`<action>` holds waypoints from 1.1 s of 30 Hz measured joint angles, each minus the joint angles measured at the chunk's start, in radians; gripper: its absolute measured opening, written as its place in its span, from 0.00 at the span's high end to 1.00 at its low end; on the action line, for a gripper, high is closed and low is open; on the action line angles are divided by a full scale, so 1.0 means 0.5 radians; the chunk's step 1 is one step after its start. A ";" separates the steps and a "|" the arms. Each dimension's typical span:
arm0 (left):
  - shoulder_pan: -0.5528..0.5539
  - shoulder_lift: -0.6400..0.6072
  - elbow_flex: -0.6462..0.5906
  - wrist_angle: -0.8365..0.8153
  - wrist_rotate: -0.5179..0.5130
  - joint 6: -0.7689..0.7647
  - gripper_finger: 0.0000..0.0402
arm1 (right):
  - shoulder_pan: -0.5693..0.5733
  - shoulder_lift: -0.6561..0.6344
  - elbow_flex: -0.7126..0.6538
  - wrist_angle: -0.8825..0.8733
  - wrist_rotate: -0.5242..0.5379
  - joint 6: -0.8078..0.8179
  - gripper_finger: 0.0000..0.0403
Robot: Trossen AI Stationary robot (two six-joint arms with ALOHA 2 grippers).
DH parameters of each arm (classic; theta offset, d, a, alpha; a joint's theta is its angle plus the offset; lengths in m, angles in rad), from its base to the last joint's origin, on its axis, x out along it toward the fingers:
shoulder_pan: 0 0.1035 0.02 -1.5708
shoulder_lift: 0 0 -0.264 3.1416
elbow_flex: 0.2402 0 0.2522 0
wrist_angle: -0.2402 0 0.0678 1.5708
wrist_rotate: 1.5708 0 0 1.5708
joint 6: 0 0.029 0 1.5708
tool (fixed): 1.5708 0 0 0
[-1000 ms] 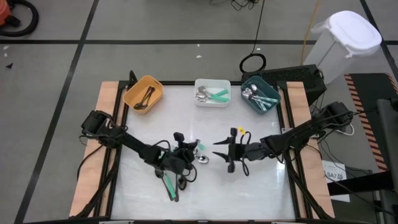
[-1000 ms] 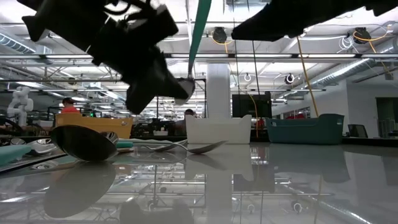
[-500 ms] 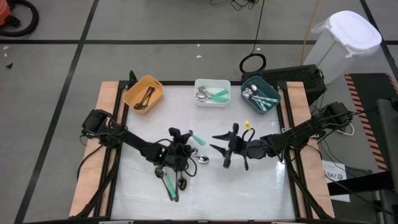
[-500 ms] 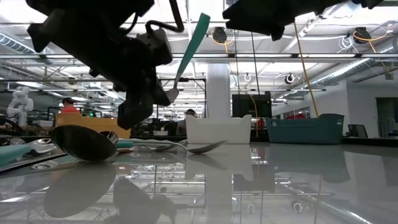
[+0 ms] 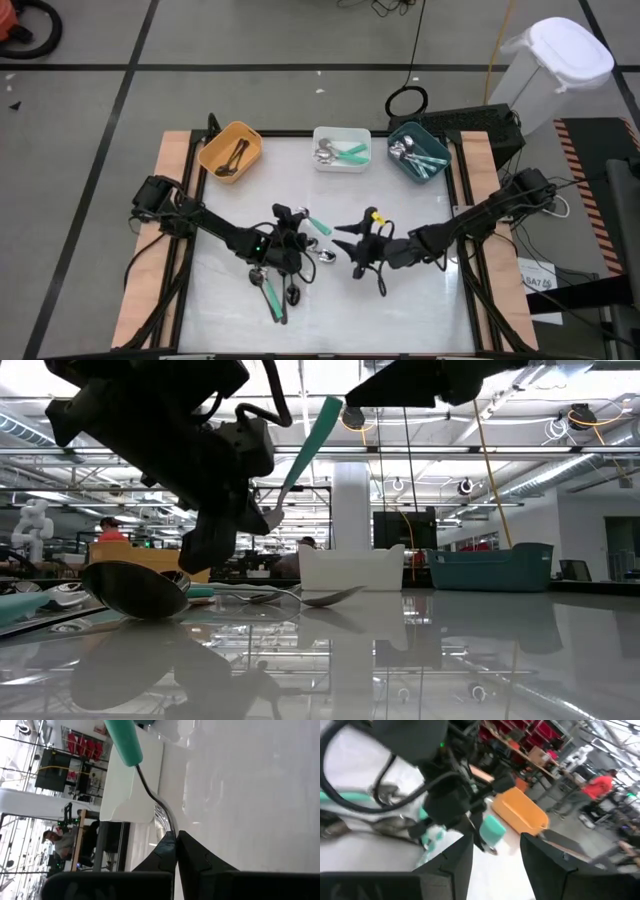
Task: Sort silverware by color (type)
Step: Put the blue spoon into the white bin
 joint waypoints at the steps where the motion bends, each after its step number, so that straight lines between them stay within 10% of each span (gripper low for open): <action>1: 0.000 0.000 0.000 -0.015 0.000 -0.018 0.99 | 0.011 0.001 0.035 -0.083 0.026 -0.023 0.60; 12: 0.002 0.000 0.000 -0.061 0.026 -0.077 0.99 | -0.012 0.003 0.513 -0.968 -0.071 -0.537 0.60; 33: 0.036 -0.002 0.000 -0.075 0.074 -0.126 0.99 | -0.302 0.063 0.584 -1.133 -0.598 -0.853 0.60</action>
